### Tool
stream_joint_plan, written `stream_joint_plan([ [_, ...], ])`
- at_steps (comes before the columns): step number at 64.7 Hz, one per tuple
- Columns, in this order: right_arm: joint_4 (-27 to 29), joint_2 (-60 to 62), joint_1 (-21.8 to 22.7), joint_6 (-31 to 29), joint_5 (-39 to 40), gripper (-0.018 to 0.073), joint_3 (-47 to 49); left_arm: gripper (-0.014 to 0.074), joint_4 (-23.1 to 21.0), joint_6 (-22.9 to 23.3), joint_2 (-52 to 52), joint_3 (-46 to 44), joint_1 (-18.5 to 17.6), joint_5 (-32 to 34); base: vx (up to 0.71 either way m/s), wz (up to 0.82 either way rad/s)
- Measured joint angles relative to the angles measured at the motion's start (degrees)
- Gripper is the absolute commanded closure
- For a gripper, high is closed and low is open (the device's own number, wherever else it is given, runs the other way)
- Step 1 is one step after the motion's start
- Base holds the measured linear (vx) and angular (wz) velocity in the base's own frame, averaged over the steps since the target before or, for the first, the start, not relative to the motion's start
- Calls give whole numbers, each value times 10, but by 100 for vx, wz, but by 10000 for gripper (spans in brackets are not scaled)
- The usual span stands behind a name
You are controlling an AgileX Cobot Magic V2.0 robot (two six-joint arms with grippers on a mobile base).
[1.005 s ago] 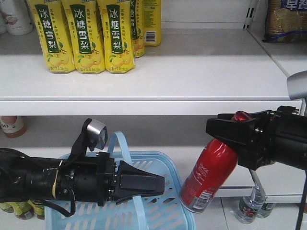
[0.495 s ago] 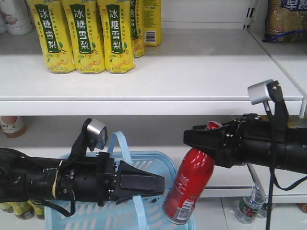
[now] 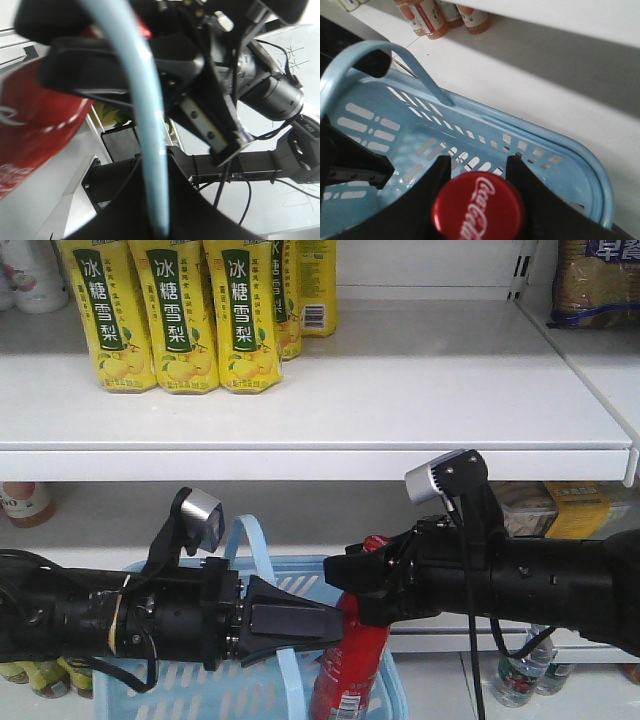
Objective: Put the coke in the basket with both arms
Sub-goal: 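Lower the bottle into the basket and open the right gripper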
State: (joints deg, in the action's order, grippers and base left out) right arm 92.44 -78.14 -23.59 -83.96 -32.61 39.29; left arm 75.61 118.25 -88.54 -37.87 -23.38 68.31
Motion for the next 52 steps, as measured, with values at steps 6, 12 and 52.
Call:
stream_joint_plan([
  [6, 8, -17, 0, -7, 0, 546, 0, 601, 0, 0, 0, 0, 0, 0, 0, 0],
  [12, 12, -34, 0, -12, 0, 520, 0, 601, 0, 0, 0, 0, 0, 0, 0, 0],
  [52, 34, -56, 0, -37, -18, 17, 3, 601, 15, -2, 0, 1, -1, -24, 0, 0],
])
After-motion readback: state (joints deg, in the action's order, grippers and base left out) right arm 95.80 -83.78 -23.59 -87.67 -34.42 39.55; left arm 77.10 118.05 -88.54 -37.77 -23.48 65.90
